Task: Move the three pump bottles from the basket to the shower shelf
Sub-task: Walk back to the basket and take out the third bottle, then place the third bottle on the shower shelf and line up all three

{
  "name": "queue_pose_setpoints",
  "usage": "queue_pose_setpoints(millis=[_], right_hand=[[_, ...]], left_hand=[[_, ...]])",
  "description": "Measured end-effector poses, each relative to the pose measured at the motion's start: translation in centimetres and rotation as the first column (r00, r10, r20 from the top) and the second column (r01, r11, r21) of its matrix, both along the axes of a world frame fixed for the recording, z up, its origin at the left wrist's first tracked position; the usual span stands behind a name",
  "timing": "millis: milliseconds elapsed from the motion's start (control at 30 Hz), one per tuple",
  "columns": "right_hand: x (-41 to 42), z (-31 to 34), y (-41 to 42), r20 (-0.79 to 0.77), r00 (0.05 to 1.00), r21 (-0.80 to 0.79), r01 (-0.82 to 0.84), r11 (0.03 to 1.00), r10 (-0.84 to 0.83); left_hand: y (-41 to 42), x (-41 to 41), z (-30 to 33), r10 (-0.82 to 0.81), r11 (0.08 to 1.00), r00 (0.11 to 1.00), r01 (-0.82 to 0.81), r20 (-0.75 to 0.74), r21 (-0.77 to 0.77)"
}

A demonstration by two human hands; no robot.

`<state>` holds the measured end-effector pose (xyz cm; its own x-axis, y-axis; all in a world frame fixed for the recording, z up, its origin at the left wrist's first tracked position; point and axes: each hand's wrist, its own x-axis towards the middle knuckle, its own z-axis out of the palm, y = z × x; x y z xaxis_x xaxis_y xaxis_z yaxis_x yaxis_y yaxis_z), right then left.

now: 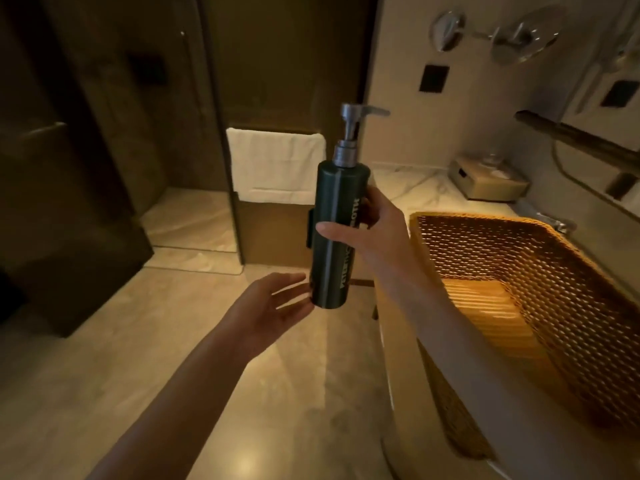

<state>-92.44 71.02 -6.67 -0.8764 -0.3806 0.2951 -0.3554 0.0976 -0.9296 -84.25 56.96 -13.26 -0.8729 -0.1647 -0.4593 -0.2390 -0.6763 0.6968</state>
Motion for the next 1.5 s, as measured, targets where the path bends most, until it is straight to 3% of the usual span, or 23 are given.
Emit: queue_pose_setpoints(millis=[400,633,867,1167,1500], right_hand=[[-1.2,-7.1,-22.8,0.273,0.948,-0.003,-0.168,0.986,0.163],[-5.1,-10.2,-33.2,0.324,0.922,0.066,-0.244,0.968,0.211],[-14.4,-12.4,-44.0,0.299,0.902,0.05,-0.341,0.939,0.312],[-28.2,-9.5,-57.7,0.233,0.874,0.005,-0.439,0.898,0.426],[-40.4,-12.4,-73.4,0.237,0.871,0.011,-0.445,0.895,0.43]], left_hand=[[-20.3,2.4,-6.6,0.223,0.961,0.954,-0.25,0.202,0.117],[-29.2,-0.2,-10.1,0.301,0.929,0.908,-0.348,0.291,0.123],[-38.5,-9.1,-11.8,0.378,0.896,0.852,-0.435,0.361,0.091],[-51.8,-22.8,-8.7,0.475,0.846,0.797,-0.531,0.372,0.058],[-67.5,-35.0,-11.7,0.444,0.845,0.805,-0.523,0.394,0.117]])
